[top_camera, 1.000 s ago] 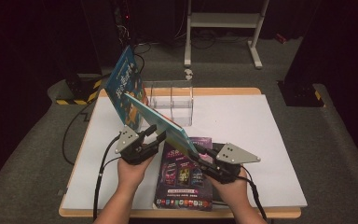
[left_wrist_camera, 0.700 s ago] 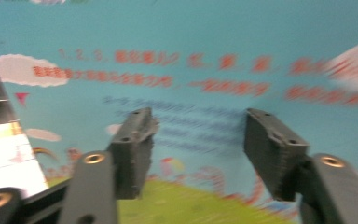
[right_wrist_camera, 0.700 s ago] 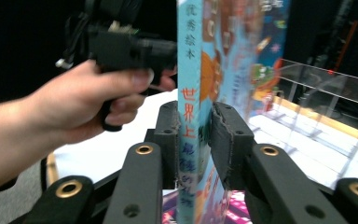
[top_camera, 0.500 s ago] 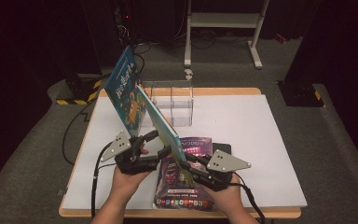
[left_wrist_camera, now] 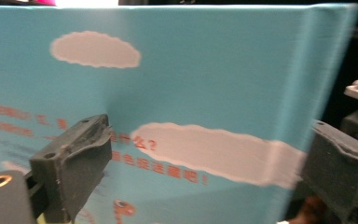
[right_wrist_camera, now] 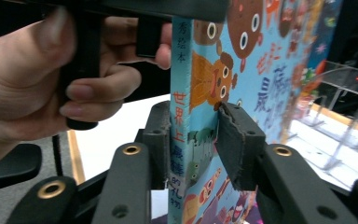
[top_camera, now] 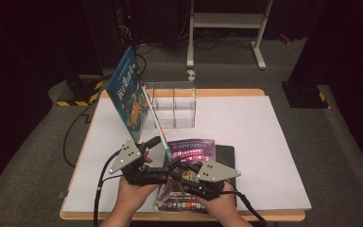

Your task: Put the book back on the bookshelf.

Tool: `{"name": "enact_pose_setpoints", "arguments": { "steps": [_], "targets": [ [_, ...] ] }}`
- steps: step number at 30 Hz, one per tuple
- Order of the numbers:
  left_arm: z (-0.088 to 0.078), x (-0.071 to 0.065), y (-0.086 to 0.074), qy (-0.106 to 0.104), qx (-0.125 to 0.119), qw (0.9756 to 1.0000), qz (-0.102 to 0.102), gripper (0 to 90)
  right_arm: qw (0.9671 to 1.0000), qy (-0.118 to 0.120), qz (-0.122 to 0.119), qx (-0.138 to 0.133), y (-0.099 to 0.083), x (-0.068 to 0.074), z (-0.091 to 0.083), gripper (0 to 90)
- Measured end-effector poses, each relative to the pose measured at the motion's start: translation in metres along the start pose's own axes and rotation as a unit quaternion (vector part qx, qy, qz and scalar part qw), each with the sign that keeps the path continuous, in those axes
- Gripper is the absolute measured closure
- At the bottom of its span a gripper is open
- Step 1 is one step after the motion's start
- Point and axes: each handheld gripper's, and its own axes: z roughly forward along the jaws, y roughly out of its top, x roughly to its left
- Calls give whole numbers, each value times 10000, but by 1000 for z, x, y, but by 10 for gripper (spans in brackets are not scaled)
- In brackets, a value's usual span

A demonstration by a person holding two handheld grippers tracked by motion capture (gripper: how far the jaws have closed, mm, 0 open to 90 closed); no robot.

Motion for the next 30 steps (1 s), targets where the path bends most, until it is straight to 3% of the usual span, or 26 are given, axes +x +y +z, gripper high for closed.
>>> {"name": "enact_pose_setpoints", "arguments": {
  "steps": [6, 10, 13, 16, 18, 21, 24, 30],
  "targets": [
    [-4, 2, 0, -43, 46, 10000, 14, 106, 9998, 210, -2, -49, -8, 1, -9, 579],
    [-5, 4, 1, -127, 163, 9997, 99, 108, 9997, 127, 210, -18, -17, -2, -28, 578],
    [-6, 3, 3, -135, 247, 9995, 170, 121, 9996, -230, 171, -22, -22, -14, -41, 576],
    [-8, 2, 4, -137, 344, 9990, 244, 147, 9969, -642, 432, -105, -33, -39, -53, 578],
    [-10, 2, 4, -170, 406, 9987, 250, 161, 9930, -945, 689, -160, -51, -59, -61, 591],
    [-15, 3, 4, -179, 421, 9987, 222, 179, 9876, -1180, 1033, 112, -73, -80, -66, 596],
    [-21, 4, 2, -160, 414, 9988, 219, 212, 9840, -1291, 1224, 92, -82, -90, -72, 597],
    [-36, 4, -1, -175, 488, 9982, 312, 289, 9836, -1323, 1228, 56, -83, -93, -73, 599]
  ]
}}
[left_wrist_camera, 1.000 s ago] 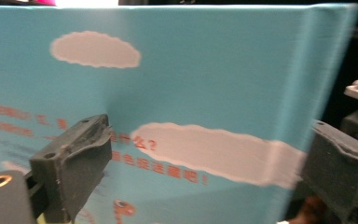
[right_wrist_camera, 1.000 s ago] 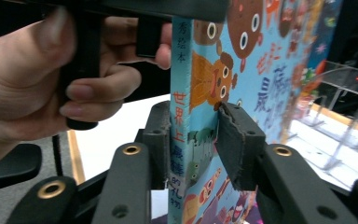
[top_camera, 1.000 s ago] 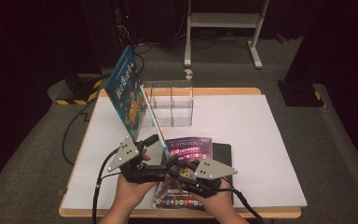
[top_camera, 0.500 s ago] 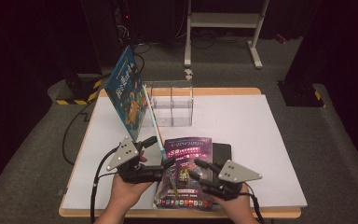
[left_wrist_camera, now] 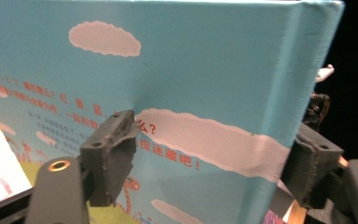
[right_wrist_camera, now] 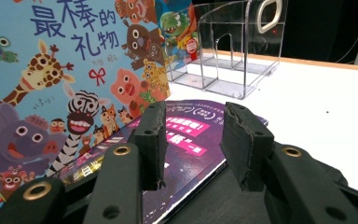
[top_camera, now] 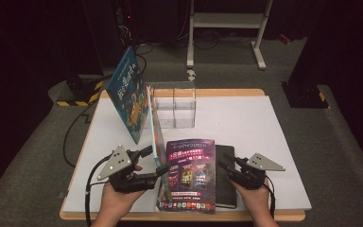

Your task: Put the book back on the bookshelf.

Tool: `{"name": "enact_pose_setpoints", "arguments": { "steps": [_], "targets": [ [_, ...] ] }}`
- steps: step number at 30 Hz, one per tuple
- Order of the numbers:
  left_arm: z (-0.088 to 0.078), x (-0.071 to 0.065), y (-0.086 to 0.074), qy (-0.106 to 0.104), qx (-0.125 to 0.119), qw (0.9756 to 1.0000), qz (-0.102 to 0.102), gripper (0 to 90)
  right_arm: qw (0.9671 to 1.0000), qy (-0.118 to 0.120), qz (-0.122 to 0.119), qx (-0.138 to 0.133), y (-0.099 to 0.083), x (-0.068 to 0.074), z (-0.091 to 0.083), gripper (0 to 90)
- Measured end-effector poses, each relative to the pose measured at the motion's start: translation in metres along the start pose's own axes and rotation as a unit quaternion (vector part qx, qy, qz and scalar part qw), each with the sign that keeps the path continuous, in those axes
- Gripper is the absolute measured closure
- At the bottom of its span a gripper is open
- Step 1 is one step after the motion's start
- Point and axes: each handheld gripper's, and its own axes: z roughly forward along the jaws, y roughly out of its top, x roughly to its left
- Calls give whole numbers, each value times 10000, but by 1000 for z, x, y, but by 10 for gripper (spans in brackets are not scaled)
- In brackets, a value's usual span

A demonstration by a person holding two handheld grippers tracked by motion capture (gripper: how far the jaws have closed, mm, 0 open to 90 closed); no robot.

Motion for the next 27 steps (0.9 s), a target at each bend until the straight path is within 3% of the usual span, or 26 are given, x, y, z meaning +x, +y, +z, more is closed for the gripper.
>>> {"name": "enact_pose_setpoints", "arguments": {
  "steps": [5, 10, 17, 20, 24, 27],
  "targets": [
    [-12, 0, -3, 64, 47, 10000, 56, 370, 10000, -32, 14, -40, 0, -1, 1, 600],
    [-31, 2, -7, 249, -9, 9997, -17, 471, 9999, -41, 71, -85, 2, -5, 1, 604],
    [-57, 8, -10, 735, -85, 9973, 11, 635, 9999, 29, 94, -71, 2, -6, 9, 605],
    [-70, 13, -13, 1139, -163, 9933, 54, 696, 9999, 52, 79, -70, 3, -4, 11, 605],
    [-84, 22, -16, 1732, -178, 9845, 187, 776, 9999, 65, 74, -70, 3, -4, 12, 605],
    [-92, 32, -20, 1870, -166, 9821, 142, 800, 9999, 54, 81, -56, 3, -4, 13, 604]
  ]
}}
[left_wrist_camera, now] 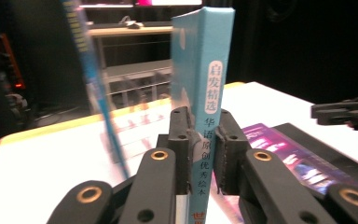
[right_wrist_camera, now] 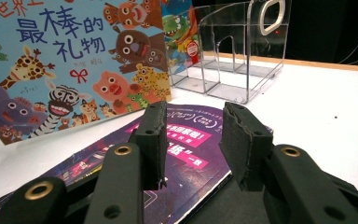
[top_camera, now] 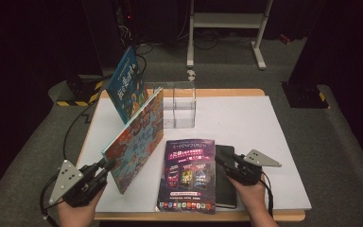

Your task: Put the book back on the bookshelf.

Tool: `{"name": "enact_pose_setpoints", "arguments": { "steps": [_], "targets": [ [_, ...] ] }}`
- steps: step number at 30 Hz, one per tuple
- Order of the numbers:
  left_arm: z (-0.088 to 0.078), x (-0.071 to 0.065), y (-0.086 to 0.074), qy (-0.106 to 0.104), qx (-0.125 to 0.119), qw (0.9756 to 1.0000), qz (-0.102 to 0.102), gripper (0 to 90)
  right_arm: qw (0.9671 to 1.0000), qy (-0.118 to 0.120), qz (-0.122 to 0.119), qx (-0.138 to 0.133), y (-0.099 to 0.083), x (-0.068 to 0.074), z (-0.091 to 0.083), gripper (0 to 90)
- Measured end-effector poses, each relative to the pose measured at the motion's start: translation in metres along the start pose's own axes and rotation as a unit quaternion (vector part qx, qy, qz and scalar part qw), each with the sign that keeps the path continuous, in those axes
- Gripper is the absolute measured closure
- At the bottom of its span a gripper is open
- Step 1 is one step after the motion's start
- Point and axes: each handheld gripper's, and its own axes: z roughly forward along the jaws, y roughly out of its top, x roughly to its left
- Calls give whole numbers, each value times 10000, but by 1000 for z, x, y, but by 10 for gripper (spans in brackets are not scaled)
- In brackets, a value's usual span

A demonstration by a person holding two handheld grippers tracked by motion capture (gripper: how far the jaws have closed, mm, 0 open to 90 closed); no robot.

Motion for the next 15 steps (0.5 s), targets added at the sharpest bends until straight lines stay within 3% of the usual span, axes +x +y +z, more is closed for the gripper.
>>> {"name": "enact_pose_setpoints", "arguments": {
  "steps": [6, 15],
  "targets": [
    [-6, 18, -10, 24, -29, 9997, -228, 803, 10000, -40, 10, -11, 0, -1, -2, 602],
    [-9, 23, -17, -133, -12, 9998, -169, 800, 10000, -87, 1, 41, -3, 0, -4, 593]
  ]
}}
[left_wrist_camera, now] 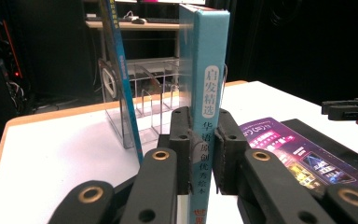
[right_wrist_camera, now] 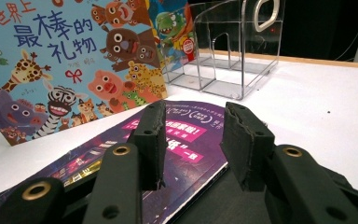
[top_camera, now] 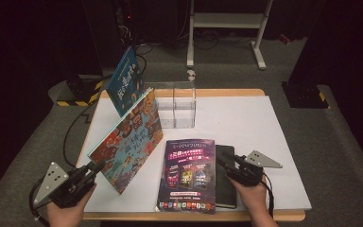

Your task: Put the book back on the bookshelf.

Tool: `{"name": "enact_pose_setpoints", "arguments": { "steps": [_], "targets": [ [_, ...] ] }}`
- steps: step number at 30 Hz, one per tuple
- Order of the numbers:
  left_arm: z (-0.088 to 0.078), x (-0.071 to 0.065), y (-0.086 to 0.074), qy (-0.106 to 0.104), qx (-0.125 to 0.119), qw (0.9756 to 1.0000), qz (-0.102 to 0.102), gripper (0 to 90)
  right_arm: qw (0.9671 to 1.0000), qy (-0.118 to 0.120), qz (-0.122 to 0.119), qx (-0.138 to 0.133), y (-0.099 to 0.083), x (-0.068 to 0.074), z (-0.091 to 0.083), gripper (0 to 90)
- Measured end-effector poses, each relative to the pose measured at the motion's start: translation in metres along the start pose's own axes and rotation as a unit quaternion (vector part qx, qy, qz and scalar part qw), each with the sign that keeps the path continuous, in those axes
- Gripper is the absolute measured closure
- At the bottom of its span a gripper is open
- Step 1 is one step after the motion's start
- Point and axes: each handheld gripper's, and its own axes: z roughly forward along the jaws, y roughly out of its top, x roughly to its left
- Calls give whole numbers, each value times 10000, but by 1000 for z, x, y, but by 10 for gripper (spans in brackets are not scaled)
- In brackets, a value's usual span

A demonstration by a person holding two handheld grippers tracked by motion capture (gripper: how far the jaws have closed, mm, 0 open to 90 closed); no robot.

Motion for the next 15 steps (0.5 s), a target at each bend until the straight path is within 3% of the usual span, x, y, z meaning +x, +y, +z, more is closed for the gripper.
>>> {"name": "enact_pose_setpoints", "arguments": {
  "steps": [4, 9, 15],
  "targets": [
    [1, 1, 1, -102, 44, 9999, 36, 795, 10000, -33, -7, -2, -1, 1, -3, 591],
    [4, 6, 2, 2, 76, 9999, -101, 786, 10000, -95, -5, 4, -3, 1, -8, 589],
    [11, 11, 6, 0, 115, 9999, -4, 780, 9999, -140, -13, 20, -6, 4, -13, 584]
  ]
}}
